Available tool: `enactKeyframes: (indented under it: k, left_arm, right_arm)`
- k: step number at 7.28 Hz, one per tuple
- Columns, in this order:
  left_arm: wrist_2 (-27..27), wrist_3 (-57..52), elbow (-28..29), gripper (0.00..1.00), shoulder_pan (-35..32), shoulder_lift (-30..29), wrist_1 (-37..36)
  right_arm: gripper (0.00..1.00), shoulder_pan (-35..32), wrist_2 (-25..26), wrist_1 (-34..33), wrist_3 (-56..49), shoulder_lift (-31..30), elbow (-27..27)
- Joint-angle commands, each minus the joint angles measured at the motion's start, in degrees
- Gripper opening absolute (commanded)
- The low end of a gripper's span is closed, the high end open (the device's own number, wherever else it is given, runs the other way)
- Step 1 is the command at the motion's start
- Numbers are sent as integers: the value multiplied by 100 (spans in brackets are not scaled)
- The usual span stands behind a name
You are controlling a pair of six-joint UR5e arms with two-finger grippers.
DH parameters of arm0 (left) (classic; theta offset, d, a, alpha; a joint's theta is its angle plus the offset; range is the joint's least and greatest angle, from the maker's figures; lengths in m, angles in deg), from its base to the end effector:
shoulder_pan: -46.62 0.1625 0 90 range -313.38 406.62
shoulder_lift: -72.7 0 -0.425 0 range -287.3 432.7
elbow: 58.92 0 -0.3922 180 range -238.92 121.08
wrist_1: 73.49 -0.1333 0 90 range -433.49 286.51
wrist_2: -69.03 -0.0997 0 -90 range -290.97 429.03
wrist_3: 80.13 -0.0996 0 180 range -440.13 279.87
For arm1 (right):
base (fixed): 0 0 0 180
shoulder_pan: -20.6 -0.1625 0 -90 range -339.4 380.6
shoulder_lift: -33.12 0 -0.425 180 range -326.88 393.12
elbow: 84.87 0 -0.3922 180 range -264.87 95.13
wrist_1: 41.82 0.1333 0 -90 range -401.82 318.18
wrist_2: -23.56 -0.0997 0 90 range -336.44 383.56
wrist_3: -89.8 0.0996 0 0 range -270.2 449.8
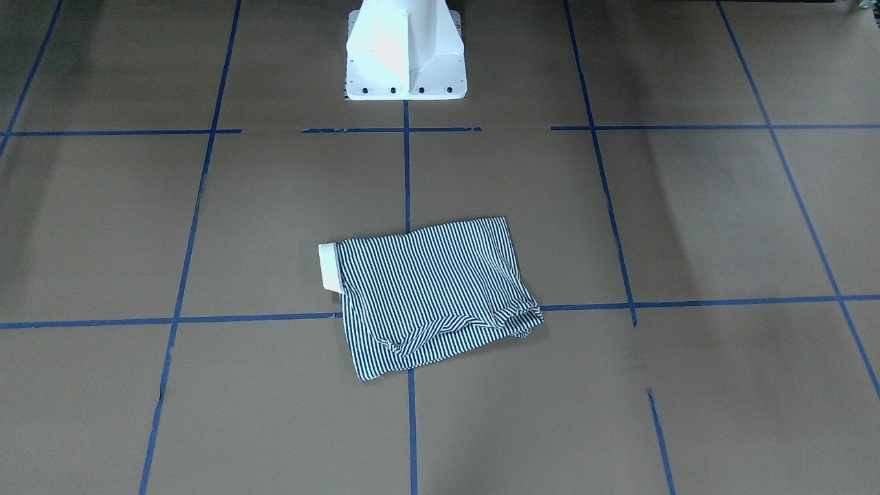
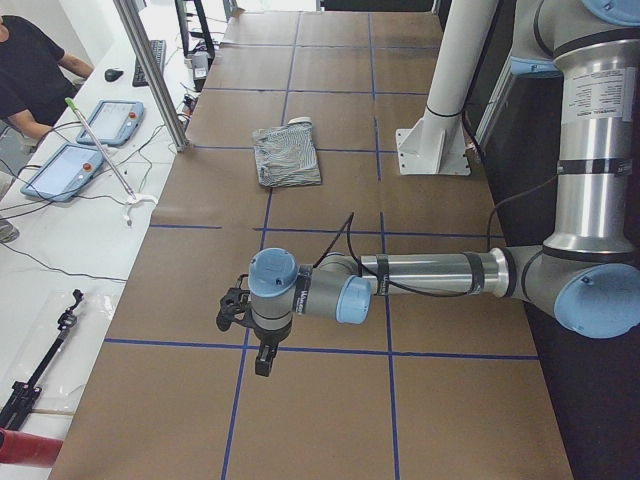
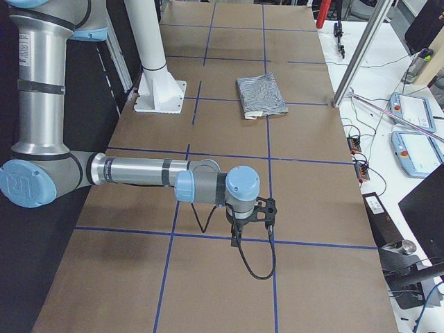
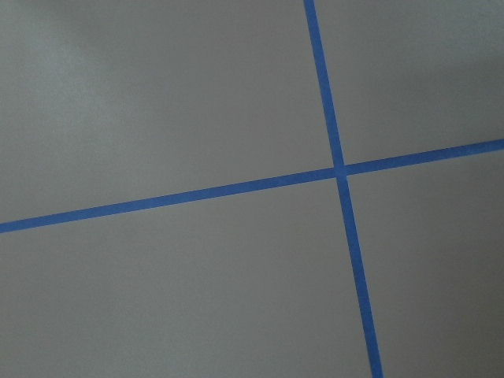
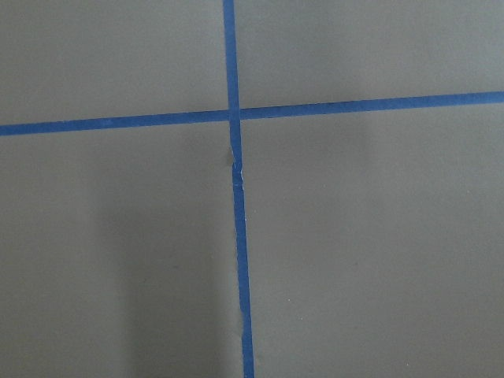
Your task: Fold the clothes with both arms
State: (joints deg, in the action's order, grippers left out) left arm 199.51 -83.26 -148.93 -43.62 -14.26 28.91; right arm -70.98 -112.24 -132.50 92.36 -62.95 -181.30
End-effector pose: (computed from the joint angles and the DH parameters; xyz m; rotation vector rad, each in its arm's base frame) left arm -0.0707 -0.4795 0.6661 0.1774 0.7002 0.1060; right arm 0.0742 -0.4447 0.6526 -0.0121 -0.7995 0.0706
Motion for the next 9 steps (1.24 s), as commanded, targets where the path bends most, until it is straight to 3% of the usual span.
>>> enactKeyframes:
  k: [1, 9]
  left_arm:
    - [22, 66, 10, 100, 6, 3, -9]
    - [162, 682, 221, 100, -2, 12, -27]
  right_arm:
    - [100, 0, 1, 24, 8, 9, -25]
    - [100, 0, -25, 24, 8, 9, -25]
